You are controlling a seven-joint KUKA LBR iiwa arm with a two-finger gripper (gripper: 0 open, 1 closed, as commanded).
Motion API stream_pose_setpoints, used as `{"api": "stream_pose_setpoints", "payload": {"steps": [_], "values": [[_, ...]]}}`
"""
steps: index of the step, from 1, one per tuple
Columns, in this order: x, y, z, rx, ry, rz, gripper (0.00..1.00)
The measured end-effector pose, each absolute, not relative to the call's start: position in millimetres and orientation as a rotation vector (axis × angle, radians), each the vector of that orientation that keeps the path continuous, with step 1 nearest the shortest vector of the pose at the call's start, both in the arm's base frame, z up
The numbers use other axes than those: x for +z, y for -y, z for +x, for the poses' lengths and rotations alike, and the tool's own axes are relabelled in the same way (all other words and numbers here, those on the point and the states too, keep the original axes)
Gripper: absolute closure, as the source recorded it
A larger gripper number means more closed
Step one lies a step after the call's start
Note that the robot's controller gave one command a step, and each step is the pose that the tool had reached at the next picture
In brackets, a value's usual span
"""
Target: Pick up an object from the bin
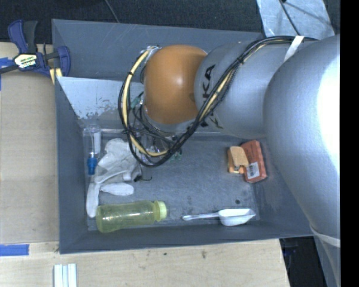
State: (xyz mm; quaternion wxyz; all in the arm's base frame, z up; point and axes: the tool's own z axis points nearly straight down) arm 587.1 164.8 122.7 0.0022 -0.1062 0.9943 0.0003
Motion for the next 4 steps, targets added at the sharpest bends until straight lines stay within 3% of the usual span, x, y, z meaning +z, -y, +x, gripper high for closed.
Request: {"api": "stream_pose_setpoints", "payload": {"steps": [1, 2, 4], "values": [[119.7, -167.4, 572.0, 0.001, -3.121, -0.334, 0.00], [74.1, -173.0, 573.6, 0.002, -3.127, -0.205, 1.00], [72.7, -180.2, 577.9, -0.001, -3.139, -0.048, 1.00]]}}
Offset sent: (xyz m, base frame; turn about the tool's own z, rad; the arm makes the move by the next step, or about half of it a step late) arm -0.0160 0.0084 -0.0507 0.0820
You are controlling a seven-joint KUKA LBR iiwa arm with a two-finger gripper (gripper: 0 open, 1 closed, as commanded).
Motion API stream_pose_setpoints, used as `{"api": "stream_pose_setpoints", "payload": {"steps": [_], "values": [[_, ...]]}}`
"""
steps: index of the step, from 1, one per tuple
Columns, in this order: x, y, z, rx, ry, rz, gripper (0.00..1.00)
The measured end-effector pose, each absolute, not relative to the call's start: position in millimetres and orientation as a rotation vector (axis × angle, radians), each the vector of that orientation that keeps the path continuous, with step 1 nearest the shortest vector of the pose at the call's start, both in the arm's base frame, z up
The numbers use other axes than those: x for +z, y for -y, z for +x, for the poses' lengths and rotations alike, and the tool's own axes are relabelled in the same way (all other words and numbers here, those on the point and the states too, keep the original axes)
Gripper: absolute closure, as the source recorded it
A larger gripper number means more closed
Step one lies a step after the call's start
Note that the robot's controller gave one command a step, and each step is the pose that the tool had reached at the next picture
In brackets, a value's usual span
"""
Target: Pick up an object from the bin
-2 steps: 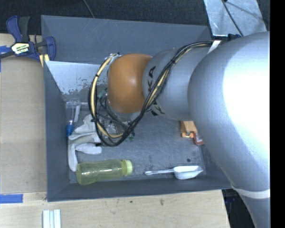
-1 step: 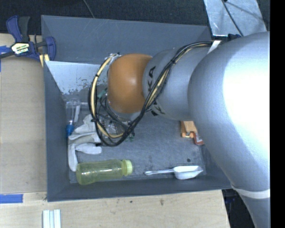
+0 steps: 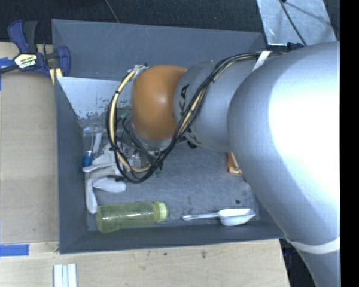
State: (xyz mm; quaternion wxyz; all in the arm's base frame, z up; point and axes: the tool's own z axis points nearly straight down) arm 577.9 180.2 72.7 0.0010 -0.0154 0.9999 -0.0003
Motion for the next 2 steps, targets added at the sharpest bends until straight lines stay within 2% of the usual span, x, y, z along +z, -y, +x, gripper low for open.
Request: {"api": "stream_pose_setpoints", "payload": {"steps": [1, 2], "values": [[108.8, -178.2, 579.2, -0.001, -3.141, 0.101, 1.00], [98.3, -182.2, 573.3, 0.000, -3.137, -0.112, 0.00]]}}
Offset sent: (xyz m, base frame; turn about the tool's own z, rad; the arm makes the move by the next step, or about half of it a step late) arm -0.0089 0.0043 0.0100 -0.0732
